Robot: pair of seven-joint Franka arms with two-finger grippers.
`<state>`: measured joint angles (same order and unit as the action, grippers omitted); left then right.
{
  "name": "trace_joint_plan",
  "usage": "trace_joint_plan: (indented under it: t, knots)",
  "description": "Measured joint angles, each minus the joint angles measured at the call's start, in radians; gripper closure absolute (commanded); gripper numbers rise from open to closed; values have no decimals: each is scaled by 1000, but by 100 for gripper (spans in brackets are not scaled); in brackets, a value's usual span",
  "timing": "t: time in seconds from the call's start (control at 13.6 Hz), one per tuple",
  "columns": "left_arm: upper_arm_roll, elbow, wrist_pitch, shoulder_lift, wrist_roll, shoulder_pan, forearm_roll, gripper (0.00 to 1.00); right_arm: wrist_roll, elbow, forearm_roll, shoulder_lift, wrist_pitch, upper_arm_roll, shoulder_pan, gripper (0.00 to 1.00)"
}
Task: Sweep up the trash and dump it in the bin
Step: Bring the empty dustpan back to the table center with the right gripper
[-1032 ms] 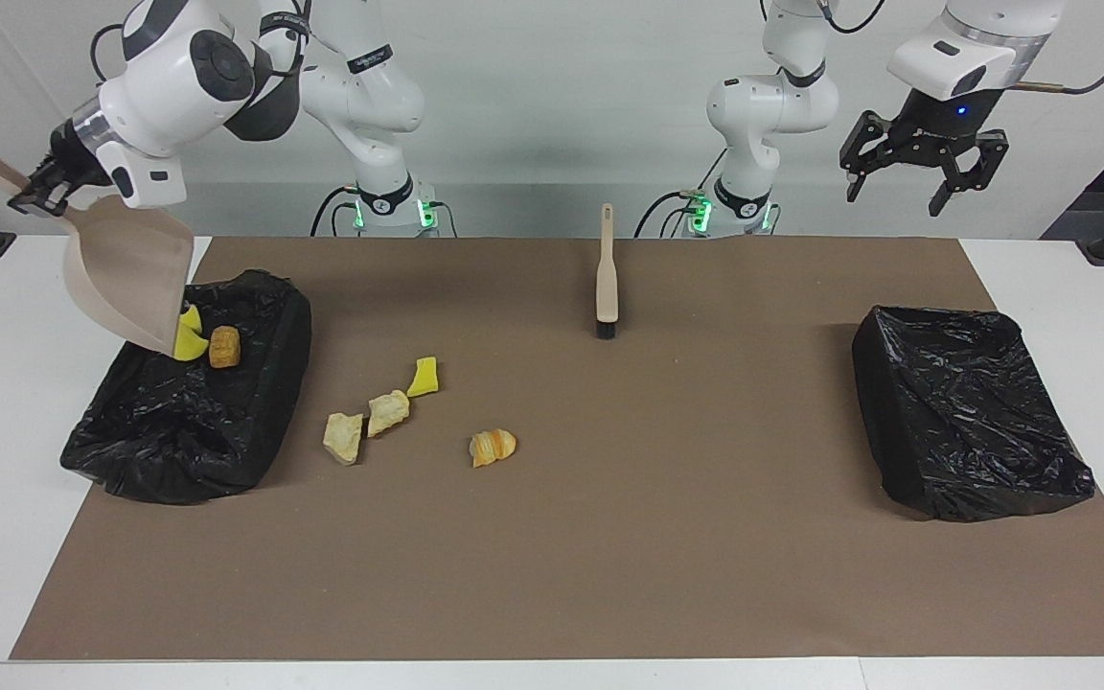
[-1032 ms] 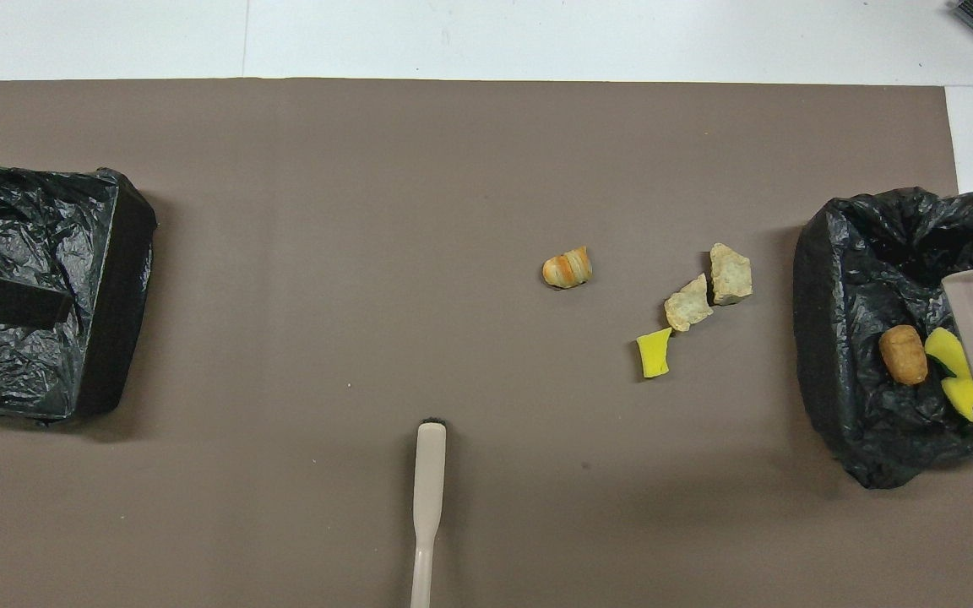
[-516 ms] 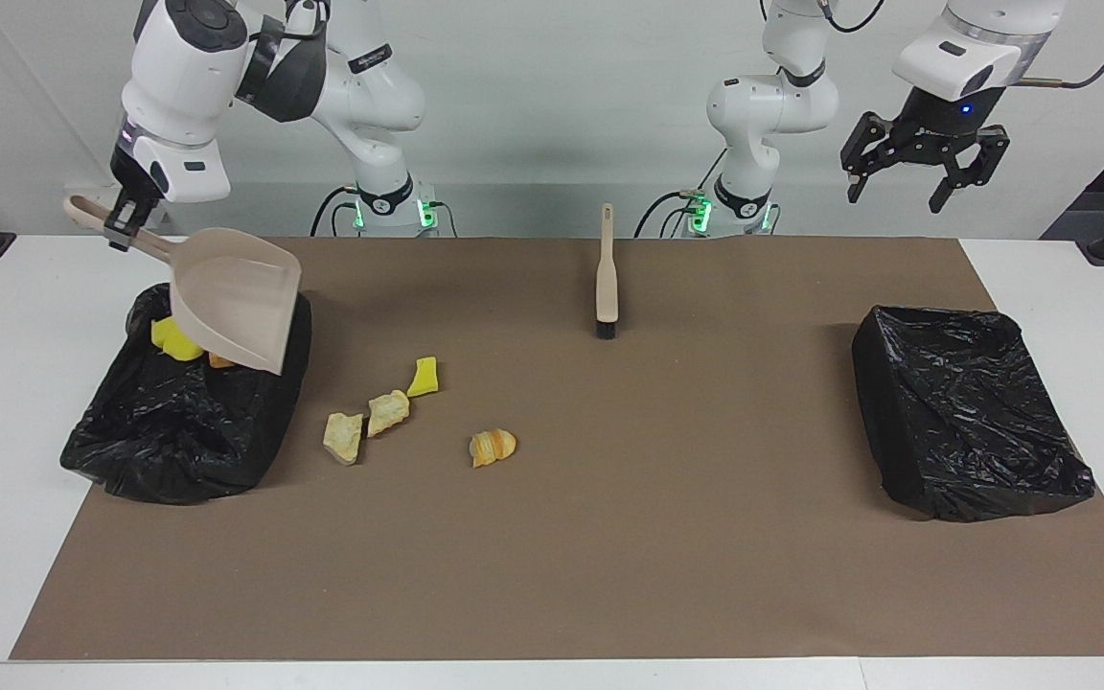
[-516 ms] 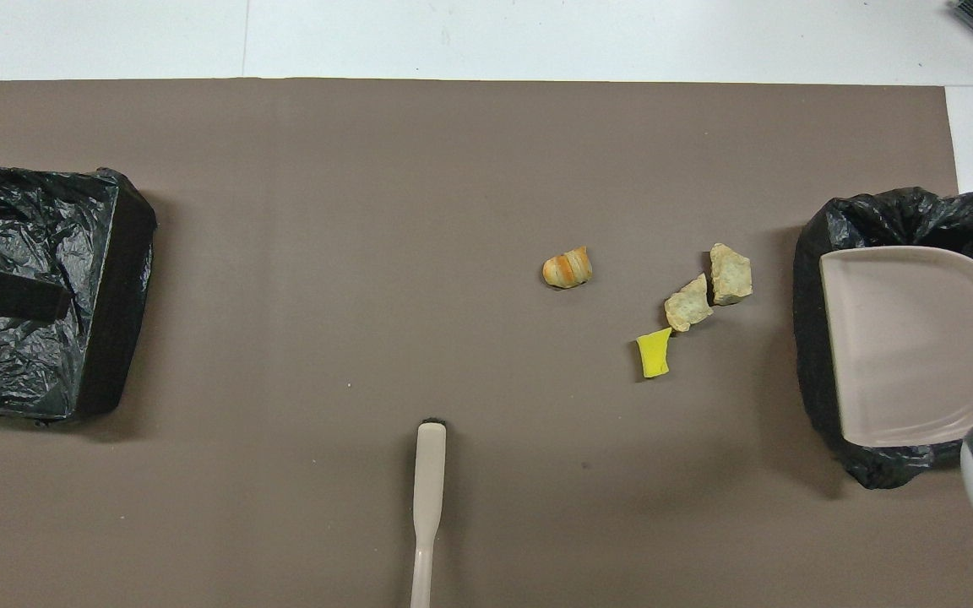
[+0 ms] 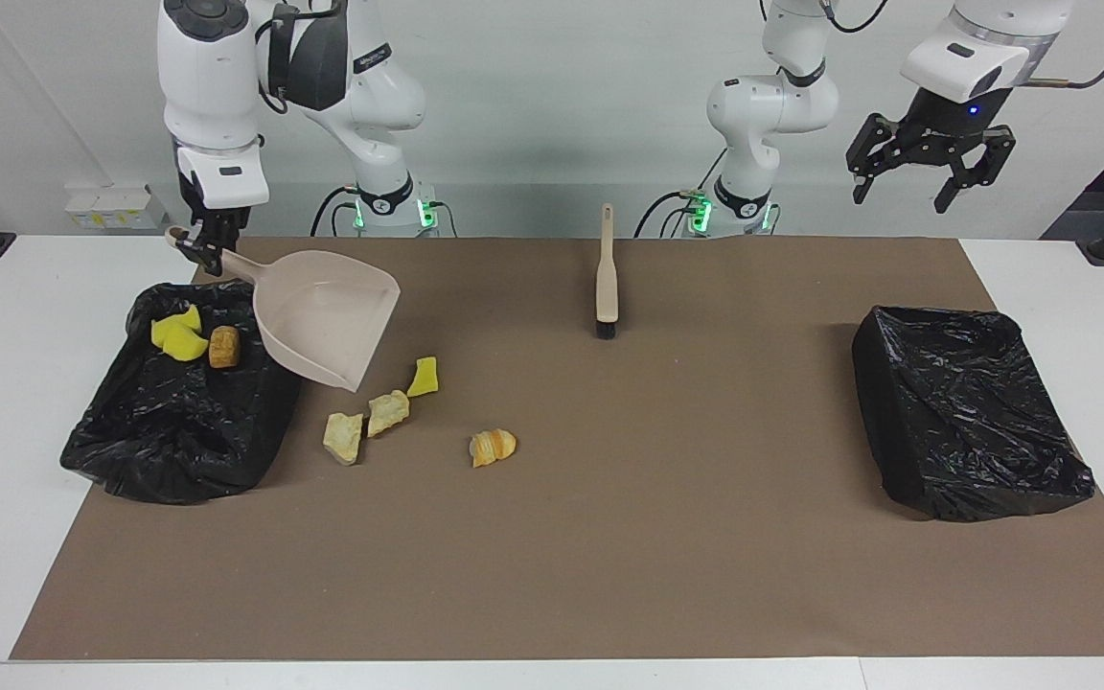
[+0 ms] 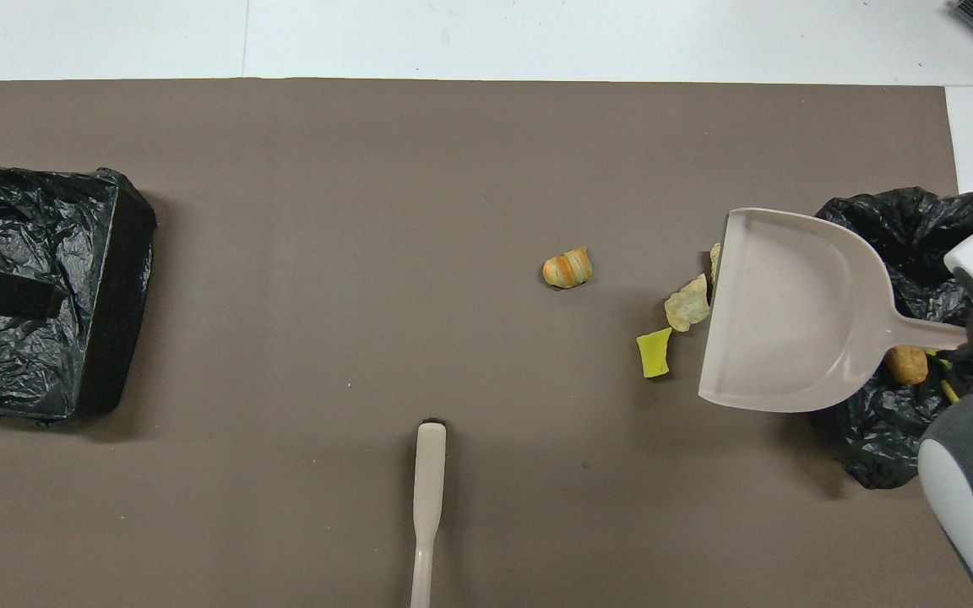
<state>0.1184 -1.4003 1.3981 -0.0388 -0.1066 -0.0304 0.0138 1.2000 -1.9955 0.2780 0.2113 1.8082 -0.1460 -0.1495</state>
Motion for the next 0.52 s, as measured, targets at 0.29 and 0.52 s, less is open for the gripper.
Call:
trace_joint_plan:
  t: [0.29, 0.52]
  knots:
    - [0, 0, 0, 0, 0, 0, 0, 0, -300, -5, -70, -54, 0, -1, 68, 100]
    - [0, 0, 0, 0, 0, 0, 0, 0, -529, -5, -137, -97, 1, -1, 121, 100]
